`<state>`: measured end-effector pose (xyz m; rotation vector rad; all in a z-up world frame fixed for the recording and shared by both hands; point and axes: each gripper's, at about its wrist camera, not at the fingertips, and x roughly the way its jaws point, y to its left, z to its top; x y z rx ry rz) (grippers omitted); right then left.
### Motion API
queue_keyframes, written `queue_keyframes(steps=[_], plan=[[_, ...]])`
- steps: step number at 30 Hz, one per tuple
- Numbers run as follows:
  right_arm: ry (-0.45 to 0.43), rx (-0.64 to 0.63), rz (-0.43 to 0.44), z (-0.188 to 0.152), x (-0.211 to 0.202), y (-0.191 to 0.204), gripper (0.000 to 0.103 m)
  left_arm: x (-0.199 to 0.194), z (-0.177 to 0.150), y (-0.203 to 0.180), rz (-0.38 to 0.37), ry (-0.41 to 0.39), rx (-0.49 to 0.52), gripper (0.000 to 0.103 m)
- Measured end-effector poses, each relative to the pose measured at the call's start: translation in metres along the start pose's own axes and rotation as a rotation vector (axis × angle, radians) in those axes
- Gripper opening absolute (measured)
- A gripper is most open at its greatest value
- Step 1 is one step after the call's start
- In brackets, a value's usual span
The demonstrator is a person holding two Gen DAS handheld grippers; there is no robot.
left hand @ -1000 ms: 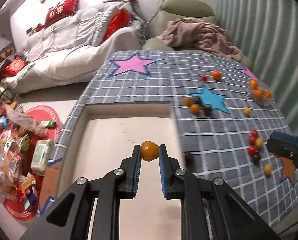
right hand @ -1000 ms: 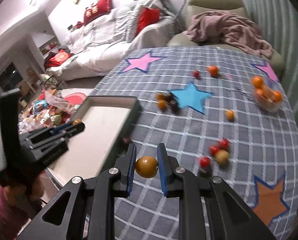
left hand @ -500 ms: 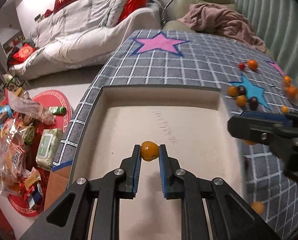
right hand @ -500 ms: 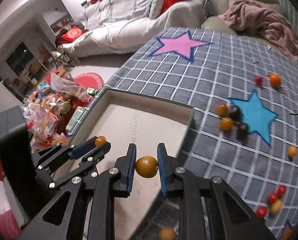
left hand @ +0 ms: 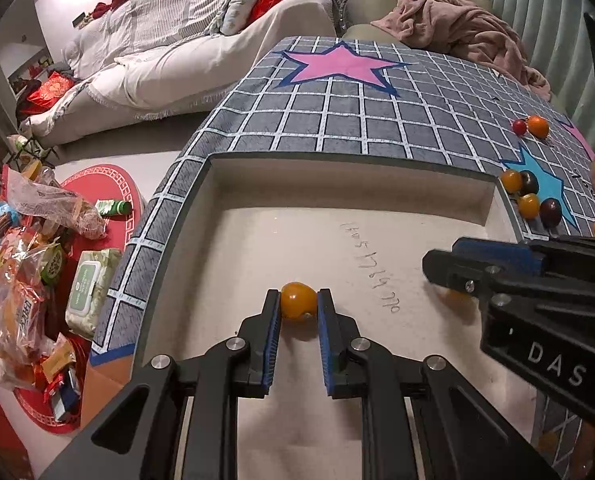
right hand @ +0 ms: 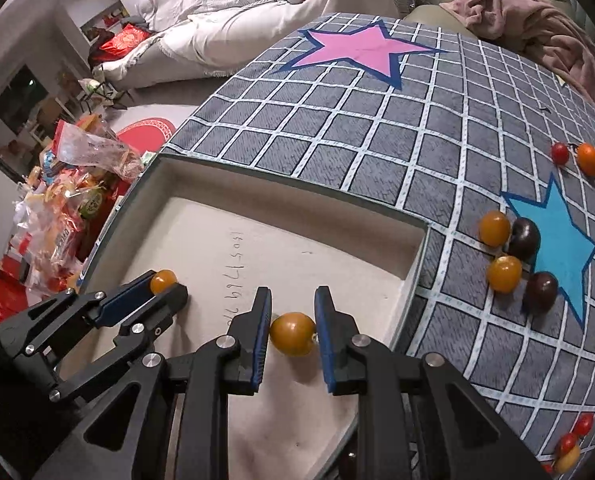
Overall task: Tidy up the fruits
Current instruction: 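Carry both orange tomatoes over the white tray and open both grippers, then move both open grippers back over the fruits on the cloth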
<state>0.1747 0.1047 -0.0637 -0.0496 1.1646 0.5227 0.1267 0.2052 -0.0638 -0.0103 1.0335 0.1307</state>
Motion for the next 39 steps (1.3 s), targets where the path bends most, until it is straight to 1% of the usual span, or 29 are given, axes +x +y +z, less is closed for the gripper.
queue_keyframes(steps=[2,3,4,5,6,7,9,11,13,15,16,17,19,23,28,32,35,39], plan=[[-0.011,-0.010,0.011,0.000,-0.003,0.001,0.049,0.000,0.000,0.000,-0.002,-0.002,0.002,0.021],[-0.018,-0.014,0.015,0.000,-0.005,0.002,0.057,0.001,0.001,0.001,0.004,-0.004,0.000,0.035],[-0.032,-0.022,0.017,0.001,-0.009,0.004,0.072,0.001,0.000,0.002,0.011,-0.006,-0.006,0.053],[-0.040,-0.024,0.016,0.001,-0.012,0.006,0.079,0.000,0.000,0.003,0.016,-0.013,-0.012,0.091],[-0.051,-0.025,0.014,0.002,-0.016,0.006,0.080,-0.003,-0.001,0.005,0.033,-0.037,-0.024,0.100],[-0.058,-0.024,0.015,0.002,-0.019,0.007,0.081,-0.009,-0.001,0.007,0.043,-0.068,-0.034,0.100],[-0.083,-0.019,0.018,0.002,-0.030,0.008,0.082,-0.016,0.000,0.008,0.019,-0.097,-0.039,0.100],[-0.118,-0.029,0.014,-0.001,-0.046,0.007,0.085,-0.016,-0.002,0.006,0.034,-0.094,-0.024,0.100],[-0.156,-0.042,-0.024,-0.009,-0.063,0.003,0.086,-0.015,-0.003,0.007,0.037,-0.083,-0.025,0.100],[-0.179,-0.035,-0.056,-0.018,-0.076,-0.003,0.089,-0.016,-0.004,0.008,0.034,-0.075,-0.036,0.100],[-0.187,-0.030,-0.075,-0.026,-0.083,-0.009,0.094,-0.019,-0.004,0.007,0.025,-0.076,-0.040,0.100],[-0.192,-0.026,-0.090,-0.032,-0.087,-0.013,0.096,-0.022,-0.005,0.006,0.023,-0.080,-0.038,0.100],[-0.184,-0.010,-0.115,-0.045,-0.094,-0.025,0.096,-0.027,-0.008,0.001,0.020,-0.084,-0.024,0.100],[-0.160,0.021,-0.136,-0.071,-0.102,-0.043,0.096,-0.040,-0.017,-0.015,0.005,-0.082,0.018,0.100],[-0.145,0.066,-0.167,-0.099,-0.116,-0.063,0.096,-0.066,-0.032,-0.041,-0.044,-0.102,0.074,0.100],[-0.154,0.101,-0.182,-0.120,-0.131,-0.079,0.096,-0.085,-0.041,-0.061,-0.086,-0.116,0.109,0.100],[-0.174,0.133,-0.212,-0.139,-0.145,-0.092,0.097,-0.101,-0.050,-0.080,-0.114,-0.138,0.140,0.100],[-0.185,0.193,-0.228,-0.164,-0.159,-0.112,0.097,-0.120,-0.067,-0.110,-0.157,-0.159,0.199,0.100]])
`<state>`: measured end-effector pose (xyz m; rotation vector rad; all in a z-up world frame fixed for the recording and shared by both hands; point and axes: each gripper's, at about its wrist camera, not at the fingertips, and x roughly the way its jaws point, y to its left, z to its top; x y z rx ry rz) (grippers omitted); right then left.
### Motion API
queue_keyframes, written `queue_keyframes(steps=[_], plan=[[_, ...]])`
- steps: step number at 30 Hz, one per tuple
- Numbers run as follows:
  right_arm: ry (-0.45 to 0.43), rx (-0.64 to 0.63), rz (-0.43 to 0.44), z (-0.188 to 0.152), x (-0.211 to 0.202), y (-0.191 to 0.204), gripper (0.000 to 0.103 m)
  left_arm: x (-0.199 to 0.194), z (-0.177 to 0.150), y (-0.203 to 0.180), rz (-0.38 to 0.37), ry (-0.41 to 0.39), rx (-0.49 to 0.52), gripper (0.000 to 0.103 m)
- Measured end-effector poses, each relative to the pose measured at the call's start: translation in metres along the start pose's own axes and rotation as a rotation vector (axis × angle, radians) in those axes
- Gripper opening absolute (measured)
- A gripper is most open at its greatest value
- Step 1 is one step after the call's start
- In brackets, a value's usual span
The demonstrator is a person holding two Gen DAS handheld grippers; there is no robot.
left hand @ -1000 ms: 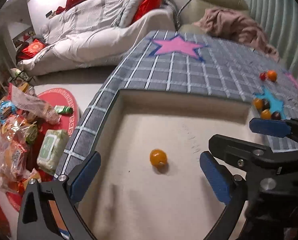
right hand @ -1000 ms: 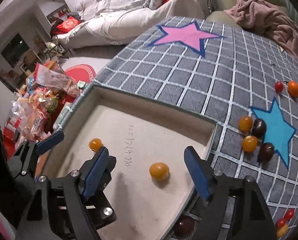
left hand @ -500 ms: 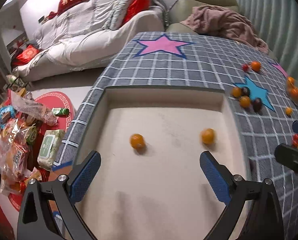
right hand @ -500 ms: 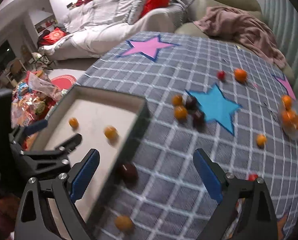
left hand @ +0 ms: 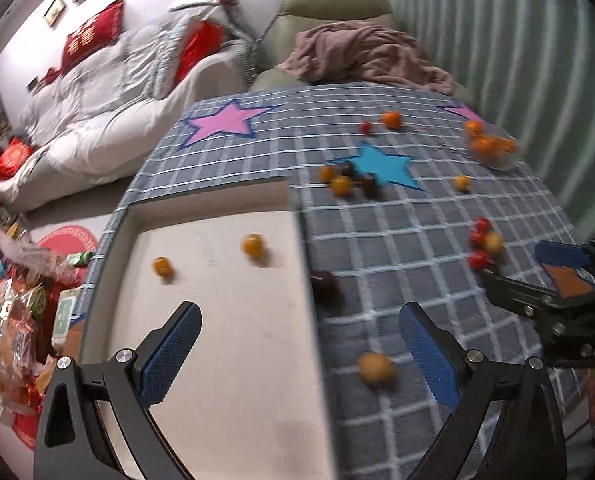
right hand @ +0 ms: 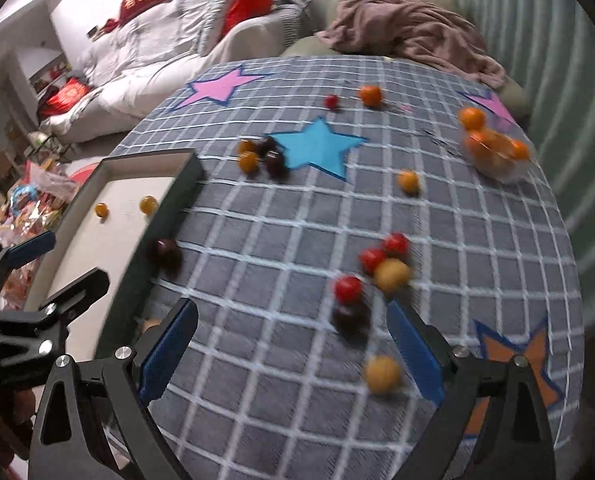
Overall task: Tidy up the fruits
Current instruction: 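Move both open grippers back over the fruits on the cloth, then grasp a tan round fruit with the right gripper while the left grasps another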
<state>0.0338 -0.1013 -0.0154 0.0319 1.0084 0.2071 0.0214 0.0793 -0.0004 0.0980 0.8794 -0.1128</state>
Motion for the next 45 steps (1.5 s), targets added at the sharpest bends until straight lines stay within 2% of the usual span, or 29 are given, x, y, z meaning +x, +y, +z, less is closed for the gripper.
queue_keyframes(steps=[1,2,5,8,11,18,33,38,45], plan=[[0.003,0.015,-0.005,-0.005,-0.002,-0.006,0.097,-0.002,-0.002,-0.006,-0.012,0.001,0.005,0.100],[0.008,0.031,-0.014,-0.010,-0.003,-0.013,0.103,-0.004,-0.005,-0.013,-0.024,0.004,0.010,0.100],[0.002,0.074,-0.045,-0.025,-0.008,-0.029,0.103,-0.007,-0.015,-0.035,-0.047,0.014,0.039,0.100],[0.008,0.119,-0.058,-0.038,-0.012,-0.045,0.103,-0.009,-0.027,-0.057,-0.038,0.014,0.084,0.100],[0.027,0.164,-0.037,-0.054,-0.011,-0.060,0.103,-0.008,-0.038,-0.072,-0.029,0.029,0.106,0.100],[0.057,0.221,-0.030,-0.077,-0.005,-0.080,0.103,-0.001,-0.050,-0.089,0.011,0.041,0.157,0.100],[0.055,0.183,-0.017,-0.066,0.000,-0.073,0.103,0.027,-0.034,-0.092,0.064,0.061,0.166,0.100],[0.055,0.168,-0.020,-0.060,0.003,-0.069,0.103,0.037,-0.031,-0.088,0.058,0.058,0.163,0.100],[0.074,0.106,-0.033,-0.046,0.021,-0.058,0.103,0.055,-0.029,-0.085,0.049,0.097,0.155,0.100]])
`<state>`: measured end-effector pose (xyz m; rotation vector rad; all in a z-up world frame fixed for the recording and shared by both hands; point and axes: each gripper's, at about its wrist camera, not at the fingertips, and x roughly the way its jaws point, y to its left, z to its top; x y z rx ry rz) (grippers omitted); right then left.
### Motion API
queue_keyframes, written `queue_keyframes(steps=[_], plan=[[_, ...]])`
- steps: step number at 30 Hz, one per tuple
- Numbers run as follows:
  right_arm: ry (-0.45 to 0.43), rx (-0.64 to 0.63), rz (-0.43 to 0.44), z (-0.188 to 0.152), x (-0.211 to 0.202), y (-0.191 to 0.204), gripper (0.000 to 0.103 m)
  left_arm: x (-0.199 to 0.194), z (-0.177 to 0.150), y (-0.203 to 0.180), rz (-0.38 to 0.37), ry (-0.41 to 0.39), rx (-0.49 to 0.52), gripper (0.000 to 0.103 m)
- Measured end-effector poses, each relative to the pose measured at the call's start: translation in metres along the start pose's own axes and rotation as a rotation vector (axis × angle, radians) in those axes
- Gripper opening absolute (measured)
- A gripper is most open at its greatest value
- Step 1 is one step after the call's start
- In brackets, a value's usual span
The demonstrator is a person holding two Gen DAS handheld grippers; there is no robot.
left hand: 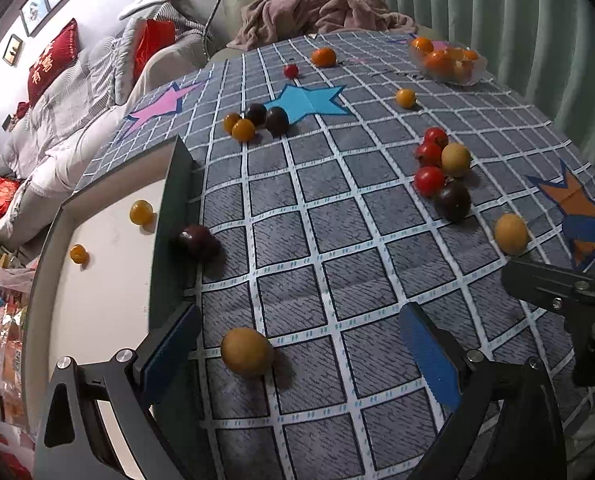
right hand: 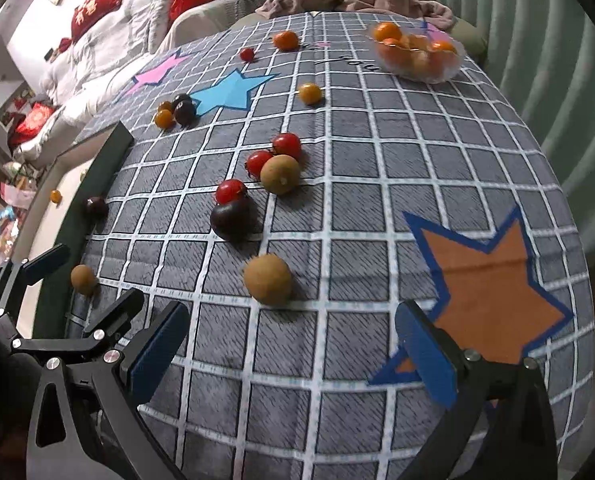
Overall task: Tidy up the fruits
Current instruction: 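Grasp a tan round fruit with the right gripper while the left grasps another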
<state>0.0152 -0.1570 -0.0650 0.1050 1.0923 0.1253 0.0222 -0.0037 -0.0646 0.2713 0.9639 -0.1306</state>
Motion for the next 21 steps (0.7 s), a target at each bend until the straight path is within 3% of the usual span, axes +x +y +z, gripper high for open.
queue_keyframes(steps=[9,13,15,16,17,18,20,21], plan=[[-0.006,-0.060,-0.041,0.005,0.012,0.015,0.097,0.006,-0.001,0.006,-0.047,0.013,-0.039,0.098],[-0.026,-0.083,-0.087,0.003,0.007,0.014,0.073,0.004,-0.003,0.007,-0.096,0.016,-0.057,0.085],[-0.034,-0.096,-0.105,0.001,0.006,0.014,0.066,0.003,-0.003,0.008,-0.122,0.017,-0.082,0.068],[-0.045,-0.104,-0.114,-0.001,0.004,0.014,0.053,0.003,-0.003,0.009,-0.137,0.022,-0.092,0.063],[-0.057,-0.107,-0.101,-0.002,0.002,0.013,0.032,0.003,-0.003,0.010,-0.148,0.024,-0.103,0.051],[-0.059,-0.100,-0.085,-0.002,0.000,0.012,0.027,0.001,-0.002,0.010,-0.143,0.019,-0.105,0.033],[-0.064,-0.078,-0.055,-0.004,-0.002,0.008,0.027,0.000,-0.001,0.010,-0.143,0.022,-0.092,0.019],[-0.066,-0.067,-0.041,-0.004,-0.003,0.006,0.027,0.000,-0.001,0.011,-0.150,0.026,-0.094,0.019]])
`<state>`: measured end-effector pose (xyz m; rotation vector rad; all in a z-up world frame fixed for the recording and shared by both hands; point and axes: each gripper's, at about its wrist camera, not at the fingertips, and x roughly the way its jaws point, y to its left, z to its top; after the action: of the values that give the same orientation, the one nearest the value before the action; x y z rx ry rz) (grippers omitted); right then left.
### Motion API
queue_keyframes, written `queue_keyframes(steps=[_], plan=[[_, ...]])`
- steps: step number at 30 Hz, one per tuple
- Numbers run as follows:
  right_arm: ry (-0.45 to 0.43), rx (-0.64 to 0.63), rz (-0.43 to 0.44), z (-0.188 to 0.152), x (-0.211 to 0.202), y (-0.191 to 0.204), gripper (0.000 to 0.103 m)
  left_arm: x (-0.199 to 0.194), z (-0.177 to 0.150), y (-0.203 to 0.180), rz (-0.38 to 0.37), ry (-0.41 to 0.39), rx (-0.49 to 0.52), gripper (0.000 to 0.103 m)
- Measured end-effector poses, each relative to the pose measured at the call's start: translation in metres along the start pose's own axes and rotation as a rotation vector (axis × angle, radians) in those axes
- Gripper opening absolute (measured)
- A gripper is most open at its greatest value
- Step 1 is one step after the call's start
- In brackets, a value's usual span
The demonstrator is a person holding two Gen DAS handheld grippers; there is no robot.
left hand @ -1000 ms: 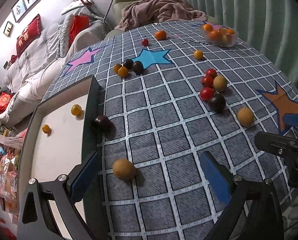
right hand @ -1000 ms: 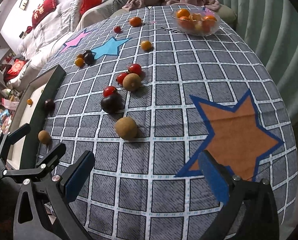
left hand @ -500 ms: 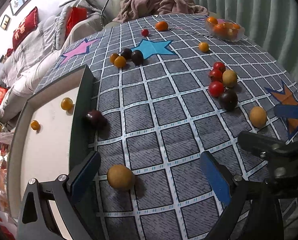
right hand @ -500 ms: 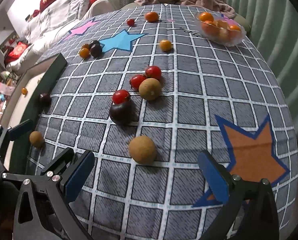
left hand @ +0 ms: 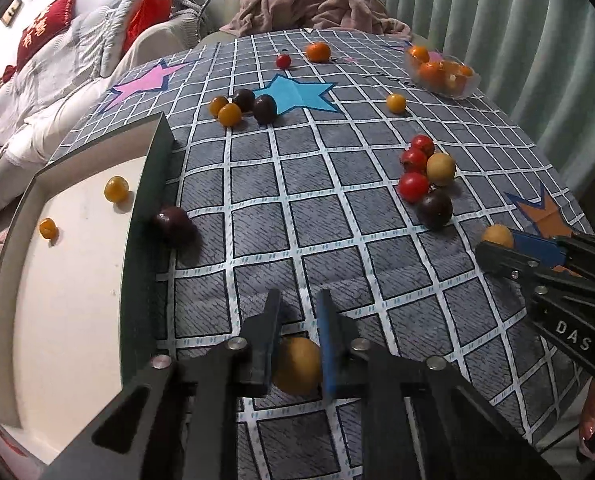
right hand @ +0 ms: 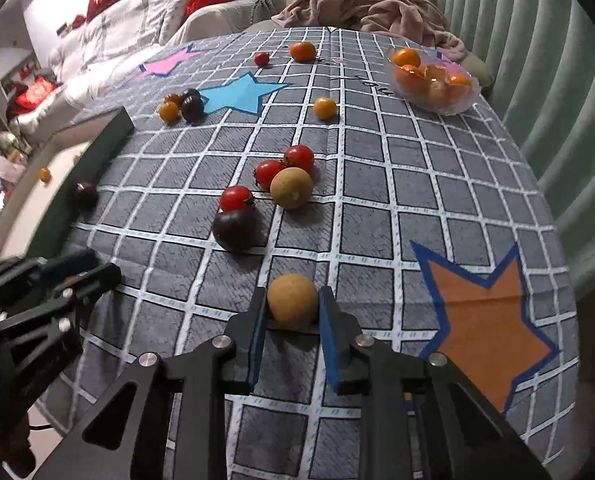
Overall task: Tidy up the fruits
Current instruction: 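Grasp a tan round fruit with the right gripper while the left grasps another, then carry both tan fruits over the white tray and open both grippers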
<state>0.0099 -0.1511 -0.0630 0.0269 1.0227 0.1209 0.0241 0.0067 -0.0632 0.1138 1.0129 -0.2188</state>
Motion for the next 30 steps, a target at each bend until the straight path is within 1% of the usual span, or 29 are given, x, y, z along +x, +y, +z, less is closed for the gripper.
queue_keyframes(steps=[2,5,7,12,15,19,28,30], plan=[[-0.008,0.028,0.051,-0.001,-0.004,-0.005,0.027,-0.002,-0.001,0.005,-0.023,0.003,-0.019,0.017],[-0.029,0.051,0.107,-0.003,-0.012,-0.009,0.027,-0.008,-0.001,0.010,-0.040,-0.004,-0.035,0.007],[-0.047,0.055,0.129,-0.004,-0.018,-0.011,0.027,-0.014,0.000,0.013,-0.055,-0.013,-0.043,0.007],[-0.057,0.063,0.132,-0.005,-0.027,-0.016,0.027,-0.020,0.002,0.016,-0.053,-0.024,-0.034,0.007],[-0.059,0.078,0.136,-0.005,-0.030,-0.019,0.027,-0.023,0.001,0.019,-0.068,-0.030,-0.051,0.007],[-0.060,0.087,0.140,-0.005,-0.031,-0.021,0.027,-0.029,-0.002,0.024,-0.066,-0.048,-0.048,0.007],[-0.052,0.093,0.172,-0.008,-0.027,-0.017,0.027,-0.021,-0.009,0.026,-0.031,-0.038,-0.017,0.007],[-0.054,0.099,0.177,-0.008,-0.027,-0.018,0.027,-0.023,-0.011,0.024,-0.044,-0.030,-0.005,0.007]])
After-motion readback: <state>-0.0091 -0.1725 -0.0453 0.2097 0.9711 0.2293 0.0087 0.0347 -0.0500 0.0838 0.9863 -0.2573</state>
